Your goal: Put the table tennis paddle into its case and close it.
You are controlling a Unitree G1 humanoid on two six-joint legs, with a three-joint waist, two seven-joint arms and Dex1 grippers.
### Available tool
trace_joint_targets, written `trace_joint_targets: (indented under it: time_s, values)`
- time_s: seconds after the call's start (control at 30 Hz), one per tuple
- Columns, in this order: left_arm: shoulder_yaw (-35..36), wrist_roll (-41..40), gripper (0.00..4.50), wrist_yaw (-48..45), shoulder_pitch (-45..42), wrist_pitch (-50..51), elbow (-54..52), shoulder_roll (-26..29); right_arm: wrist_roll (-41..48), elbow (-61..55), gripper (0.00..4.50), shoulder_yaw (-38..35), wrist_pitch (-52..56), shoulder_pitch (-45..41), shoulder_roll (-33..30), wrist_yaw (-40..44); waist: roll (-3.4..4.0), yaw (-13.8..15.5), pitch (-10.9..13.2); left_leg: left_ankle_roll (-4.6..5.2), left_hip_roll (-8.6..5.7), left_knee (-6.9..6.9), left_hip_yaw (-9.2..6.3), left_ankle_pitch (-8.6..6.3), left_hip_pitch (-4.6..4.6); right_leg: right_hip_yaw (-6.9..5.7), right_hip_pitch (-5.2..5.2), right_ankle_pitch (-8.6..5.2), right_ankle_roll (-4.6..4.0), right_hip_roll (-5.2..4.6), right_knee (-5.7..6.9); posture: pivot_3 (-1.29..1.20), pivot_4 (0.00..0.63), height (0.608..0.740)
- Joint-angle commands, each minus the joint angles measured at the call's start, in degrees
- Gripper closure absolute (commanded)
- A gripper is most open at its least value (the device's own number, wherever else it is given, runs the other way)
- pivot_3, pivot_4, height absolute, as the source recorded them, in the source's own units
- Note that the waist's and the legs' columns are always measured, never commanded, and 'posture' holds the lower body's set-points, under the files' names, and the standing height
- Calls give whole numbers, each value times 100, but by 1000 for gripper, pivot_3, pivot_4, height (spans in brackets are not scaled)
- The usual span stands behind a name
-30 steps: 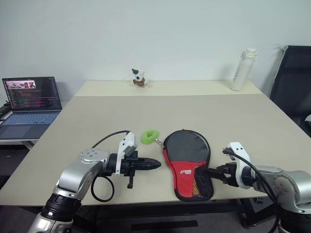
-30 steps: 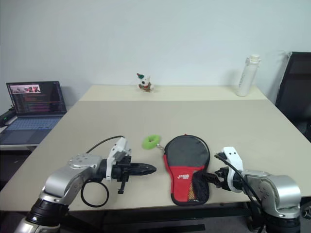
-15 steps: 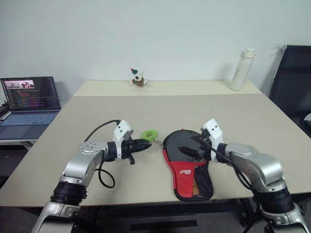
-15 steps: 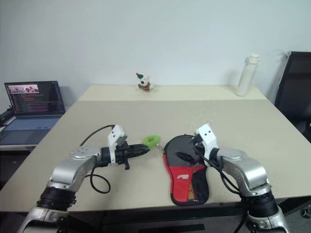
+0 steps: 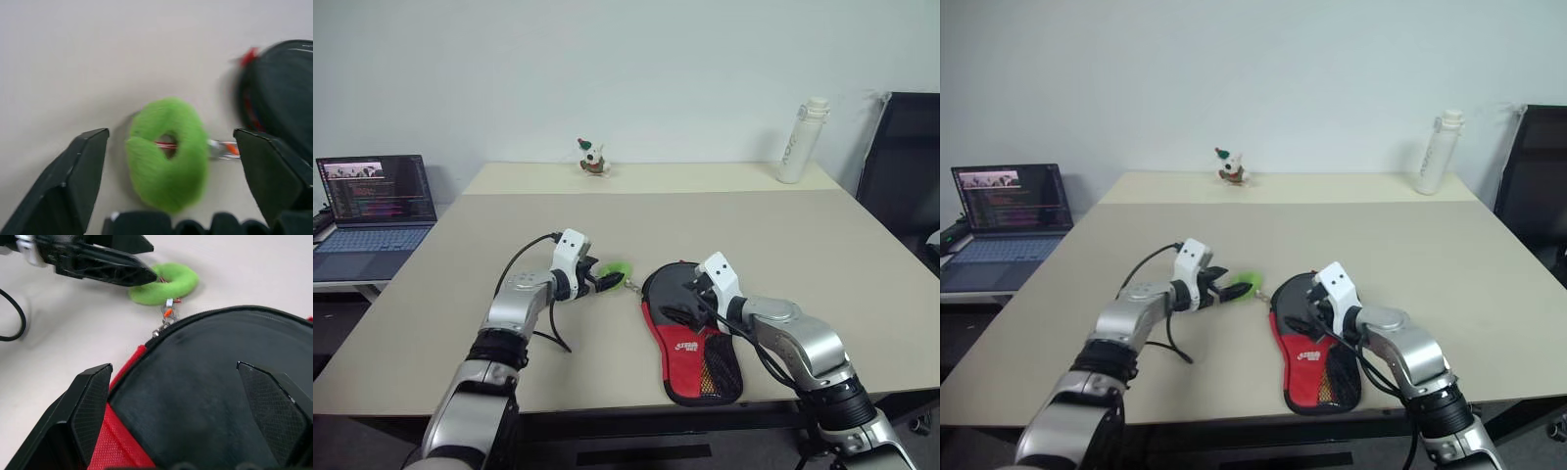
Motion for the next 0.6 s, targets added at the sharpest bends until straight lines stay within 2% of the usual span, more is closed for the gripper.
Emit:
trace_joint_targets:
  time_s: [0.03, 0.27, 0.3, 0.37, 0.6]
  values:
    - [126, 102, 16, 1, -330, -239, 625, -86, -63, -176, 0, -43, -50, 44, 38, -117, 0, 0, 0, 0, 0, 0, -1, 0, 0, -2, 0, 0, 0, 0, 0, 0, 150, 740]
    - [-40, 317, 16, -361, -439, -345, 1283, -258, -218, -126, 0, -12, -121, 34, 54, -283, -1, 5, -1, -1, -1, 2, -2, 0, 3, -2, 3, 0, 0, 0, 6, 0, 150, 740]
    - [-37, 336, 182, -368, -425, -356, 1292, -270, -249, -112, 0, -12, -151, 33, 59, -290, -1, 5, -1, -1, -2, 2, -2, 0, 3, -2, 3, 0, 0, 0, 6, 0, 150, 740]
    - [-9, 347, 588, -381, -399, -357, 1289, -287, -303, -86, 0, -11, -215, 34, 77, -305, -1, 5, -1, -1, -2, 2, -2, 0, 3, -2, 3, 0, 0, -1, 6, 0, 150, 740]
    - [101, 312, 3093, -444, -227, -182, 973, -334, -352, 45, 0, -20, -280, -71, 192, -323, -1, 6, -1, -1, -2, 2, -2, 0, 3, -2, 4, 0, 0, -2, 6, 0, 150, 740]
